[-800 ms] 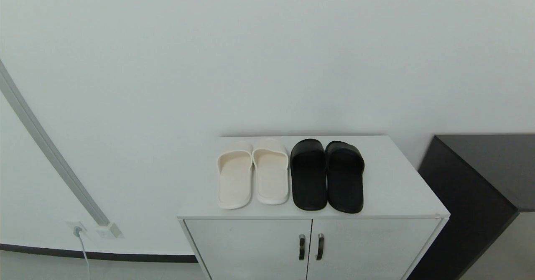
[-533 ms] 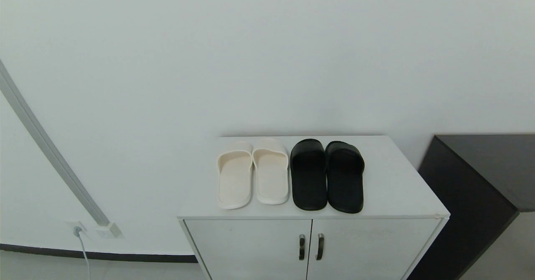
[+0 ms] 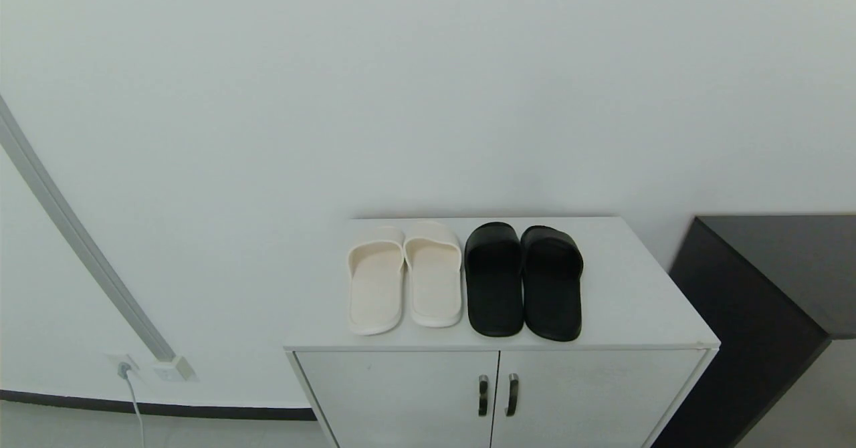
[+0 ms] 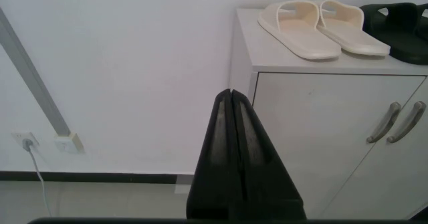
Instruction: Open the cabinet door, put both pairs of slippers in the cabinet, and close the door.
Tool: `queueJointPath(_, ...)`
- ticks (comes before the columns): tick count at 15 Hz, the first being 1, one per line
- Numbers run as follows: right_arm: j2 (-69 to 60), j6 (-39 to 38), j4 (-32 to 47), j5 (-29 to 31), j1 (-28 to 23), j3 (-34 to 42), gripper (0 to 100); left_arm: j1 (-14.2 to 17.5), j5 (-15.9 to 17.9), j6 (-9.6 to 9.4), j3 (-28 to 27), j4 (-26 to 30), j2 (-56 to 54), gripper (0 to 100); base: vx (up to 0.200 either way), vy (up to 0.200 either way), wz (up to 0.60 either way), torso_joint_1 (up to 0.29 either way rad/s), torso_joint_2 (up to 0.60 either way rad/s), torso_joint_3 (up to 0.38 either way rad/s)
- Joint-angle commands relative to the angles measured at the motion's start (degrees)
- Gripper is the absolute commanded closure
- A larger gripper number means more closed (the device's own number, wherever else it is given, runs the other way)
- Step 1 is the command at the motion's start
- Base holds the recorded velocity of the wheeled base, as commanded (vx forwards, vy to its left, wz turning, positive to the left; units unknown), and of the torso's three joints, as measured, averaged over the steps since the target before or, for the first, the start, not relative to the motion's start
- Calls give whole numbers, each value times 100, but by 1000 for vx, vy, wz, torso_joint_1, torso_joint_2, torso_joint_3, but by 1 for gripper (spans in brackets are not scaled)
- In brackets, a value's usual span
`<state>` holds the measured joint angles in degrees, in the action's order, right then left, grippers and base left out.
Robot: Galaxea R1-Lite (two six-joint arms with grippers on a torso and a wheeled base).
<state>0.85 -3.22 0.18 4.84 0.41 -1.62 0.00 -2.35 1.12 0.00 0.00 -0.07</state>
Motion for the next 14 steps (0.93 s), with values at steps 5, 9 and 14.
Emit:
queueJointPath(5,2525,5,140,-853,345,-954,0,0,-2,2,0,0,7,100,0,0,0,0,0,0)
queueJointPath(9,4415,-3,-1284,-959,820,-963,0,0,-2,2,0,0,7,100,0,0,0,0,0,0)
queueJointPath(14,5918,-434,-2435,-220,1901,-1262,0,0,7,2,0,0,7,100,0,0,0,0,0,0)
